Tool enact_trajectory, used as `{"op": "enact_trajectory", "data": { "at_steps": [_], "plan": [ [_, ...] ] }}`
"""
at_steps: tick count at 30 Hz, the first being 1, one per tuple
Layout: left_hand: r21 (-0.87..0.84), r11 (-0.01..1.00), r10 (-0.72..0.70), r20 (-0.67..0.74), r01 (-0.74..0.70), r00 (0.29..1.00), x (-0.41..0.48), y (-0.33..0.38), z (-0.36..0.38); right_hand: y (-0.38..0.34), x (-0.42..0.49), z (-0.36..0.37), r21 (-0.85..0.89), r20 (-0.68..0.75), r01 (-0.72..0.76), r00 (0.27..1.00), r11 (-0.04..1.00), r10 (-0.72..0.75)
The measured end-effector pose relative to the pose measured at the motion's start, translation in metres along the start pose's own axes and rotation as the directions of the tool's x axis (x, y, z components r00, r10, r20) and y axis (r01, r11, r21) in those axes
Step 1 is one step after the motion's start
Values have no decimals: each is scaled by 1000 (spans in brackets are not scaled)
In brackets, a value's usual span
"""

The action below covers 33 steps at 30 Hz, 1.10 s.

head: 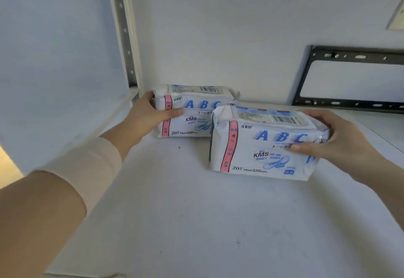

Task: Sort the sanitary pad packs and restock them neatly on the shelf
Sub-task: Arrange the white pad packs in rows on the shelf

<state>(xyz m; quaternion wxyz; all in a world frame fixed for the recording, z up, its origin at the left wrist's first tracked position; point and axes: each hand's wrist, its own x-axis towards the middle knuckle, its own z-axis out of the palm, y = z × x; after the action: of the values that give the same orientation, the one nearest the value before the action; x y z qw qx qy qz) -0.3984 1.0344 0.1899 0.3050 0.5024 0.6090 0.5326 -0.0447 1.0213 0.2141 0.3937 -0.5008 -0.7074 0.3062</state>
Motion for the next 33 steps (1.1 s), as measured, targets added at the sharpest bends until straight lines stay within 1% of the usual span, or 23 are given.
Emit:
{"op": "enact_trajectory", "data": {
  "at_steps": [3,6,12,15,19,23,26,28,31,33],
  "plan": [
    [0,1000,-9,20,9,1000,14,-5,-2,13,23,-6,-53,-75,-22,997,998,18],
    [-27,1000,-4,64,6,998,22,-12,-3,27,41,-8,-53,-109,-61,993,997,55],
    [-42,999,7,162,-1,987,32,-23,-7,43,67,-1,96,-95,-58,993,994,68],
    [-40,999,20,219,-11,975,37,-23,-9,46,71,6,175,-121,-45,990,984,67],
    [-33,999,25,214,-18,977,42,-28,-10,53,67,14,233,-212,-42,973,972,92],
    [-16,997,82,205,-81,975,44,-29,-16,63,67,18,281,-180,-100,971,955,154],
    [-12,995,104,175,-103,979,49,-33,-23,65,74,15,301,-144,-102,978,948,151],
    [-48,994,102,157,-95,982,51,-36,-23,69,76,12,300,-133,-84,983,950,129],
    [-117,990,95,148,-78,984,51,-37,-19,72,83,13,349,-141,-65,983,935,121],
    [-143,987,99,157,-76,983,51,-36,-15,71,87,16,379,-117,-57,987,924,109]
  ]
}}
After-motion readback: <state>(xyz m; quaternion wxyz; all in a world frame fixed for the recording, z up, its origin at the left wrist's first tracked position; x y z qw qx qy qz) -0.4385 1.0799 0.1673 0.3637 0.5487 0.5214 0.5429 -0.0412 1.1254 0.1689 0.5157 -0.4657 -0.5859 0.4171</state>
